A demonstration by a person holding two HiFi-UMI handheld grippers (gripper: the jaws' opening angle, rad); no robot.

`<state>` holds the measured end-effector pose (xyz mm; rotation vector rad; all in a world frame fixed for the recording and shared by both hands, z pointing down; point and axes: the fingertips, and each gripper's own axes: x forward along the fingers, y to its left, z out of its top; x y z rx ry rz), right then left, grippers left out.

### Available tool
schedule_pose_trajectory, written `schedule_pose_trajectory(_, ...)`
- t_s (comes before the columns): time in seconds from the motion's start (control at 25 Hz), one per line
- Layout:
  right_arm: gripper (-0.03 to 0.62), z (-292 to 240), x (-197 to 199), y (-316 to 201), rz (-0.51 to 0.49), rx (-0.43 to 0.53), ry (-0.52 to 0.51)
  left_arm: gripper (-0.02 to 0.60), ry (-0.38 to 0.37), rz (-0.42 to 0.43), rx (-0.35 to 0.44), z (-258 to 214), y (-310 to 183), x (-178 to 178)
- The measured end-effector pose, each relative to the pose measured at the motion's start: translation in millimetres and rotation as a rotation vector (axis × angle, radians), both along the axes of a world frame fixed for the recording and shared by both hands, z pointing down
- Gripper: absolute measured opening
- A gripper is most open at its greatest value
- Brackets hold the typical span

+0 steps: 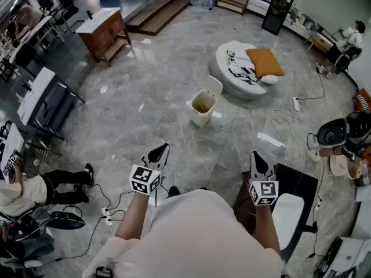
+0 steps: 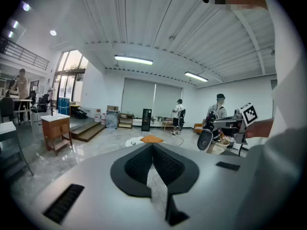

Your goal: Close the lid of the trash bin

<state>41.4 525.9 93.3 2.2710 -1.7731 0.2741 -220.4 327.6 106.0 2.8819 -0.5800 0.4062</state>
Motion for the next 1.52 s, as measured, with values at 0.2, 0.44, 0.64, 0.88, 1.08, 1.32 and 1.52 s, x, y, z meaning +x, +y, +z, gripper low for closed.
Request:
schedule_pose_trajectory(0.2,0.029,1,5,-1,0.002,0.0,0.001,0.017,-0.004,-0.002,-0.002,2,-2,4)
schedule_pose_trajectory(0.44,0.029,0,11,-1,0.001,0.004,-0.001,0.017,-0.007,-0.01,-0.002,3,0,7)
schedule_pose_trajectory(0.64,0.029,-1,15,-4,-0.013,0.0,-0.006,0.017,-0.008,-0.017,-0.003,1,1,11)
schedule_pose_trajectory(0.88,0.031,2,19,-6,-0.032,-0.012,-0.008,0.017,-0.007,-0.033,0.001,0,2,16)
schedule_pose_trajectory(1.08,0.031,3,30,-2,-0.051,-0.015,-0.006,0.017,-0.01,-0.047,0.01,0,8,25)
schedule_pose_trajectory(1.32,0.031,6,45,2,-0.081,-0.006,-0.007,0.017,-0.016,-0.06,0.016,2,21,37)
schedule_pose_trajectory(1.52,0.031,12,52,1,-0.103,-0.007,-0.021,0.017,-0.017,-0.071,0.013,1,28,43)
